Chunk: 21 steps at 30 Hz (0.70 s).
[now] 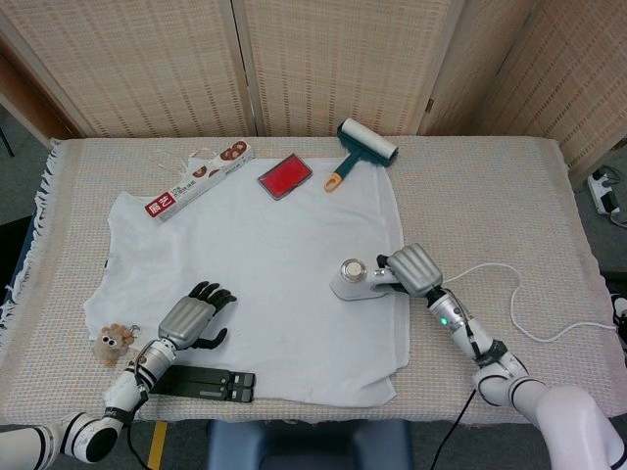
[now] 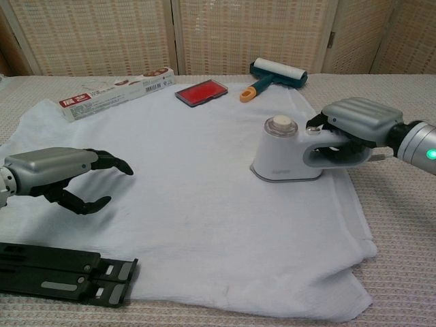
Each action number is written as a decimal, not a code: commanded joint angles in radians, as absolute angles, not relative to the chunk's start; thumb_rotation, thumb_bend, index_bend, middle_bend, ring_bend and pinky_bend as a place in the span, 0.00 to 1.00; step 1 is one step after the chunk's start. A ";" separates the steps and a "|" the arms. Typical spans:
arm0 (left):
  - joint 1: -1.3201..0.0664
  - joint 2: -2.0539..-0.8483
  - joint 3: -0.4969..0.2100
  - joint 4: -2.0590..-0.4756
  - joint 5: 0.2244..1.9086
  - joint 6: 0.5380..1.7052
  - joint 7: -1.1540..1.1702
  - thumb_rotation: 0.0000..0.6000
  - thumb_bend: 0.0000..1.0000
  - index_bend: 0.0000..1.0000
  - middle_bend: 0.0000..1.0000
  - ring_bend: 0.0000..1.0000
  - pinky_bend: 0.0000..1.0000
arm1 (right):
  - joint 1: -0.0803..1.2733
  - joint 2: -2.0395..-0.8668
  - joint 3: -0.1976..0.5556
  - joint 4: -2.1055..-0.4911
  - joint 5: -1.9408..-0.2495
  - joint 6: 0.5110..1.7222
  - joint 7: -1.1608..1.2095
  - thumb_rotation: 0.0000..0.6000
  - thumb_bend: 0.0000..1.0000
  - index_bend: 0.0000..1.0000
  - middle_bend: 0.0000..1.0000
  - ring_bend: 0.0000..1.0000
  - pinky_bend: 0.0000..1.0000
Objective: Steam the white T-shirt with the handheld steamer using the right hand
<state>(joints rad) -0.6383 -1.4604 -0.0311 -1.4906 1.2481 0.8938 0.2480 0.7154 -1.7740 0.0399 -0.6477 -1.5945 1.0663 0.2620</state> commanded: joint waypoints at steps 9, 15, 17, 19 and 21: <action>-0.638 -1.462 -0.033 -1.491 1.255 0.900 0.243 0.64 0.53 0.19 0.16 0.06 0.00 | 0.703 -1.698 0.092 -0.736 -1.562 1.158 0.330 1.00 0.61 0.77 0.82 0.81 0.97; -0.634 -1.458 -0.034 -1.492 1.257 0.909 0.238 0.64 0.53 0.19 0.16 0.06 0.00 | 0.759 -1.733 0.113 -0.781 -1.556 1.116 0.299 1.00 0.62 0.77 0.82 0.81 0.97; -0.632 -1.456 -0.033 -1.492 1.258 0.912 0.238 0.64 0.53 0.19 0.16 0.06 0.00 | 0.785 -1.767 0.120 -0.767 -1.554 1.092 0.287 1.00 0.62 0.77 0.82 0.81 0.97; -0.630 -1.453 -0.032 -1.493 1.257 0.913 0.240 0.64 0.53 0.19 0.16 0.06 0.00 | 0.810 -1.805 0.125 -0.738 -1.551 1.069 0.275 1.00 0.62 0.77 0.82 0.81 0.97; -0.629 -1.451 -0.031 -1.494 1.255 0.914 0.242 0.64 0.53 0.19 0.16 0.06 0.00 | 0.834 -1.844 0.130 -0.697 -1.546 1.045 0.264 1.00 0.62 0.77 0.82 0.81 0.97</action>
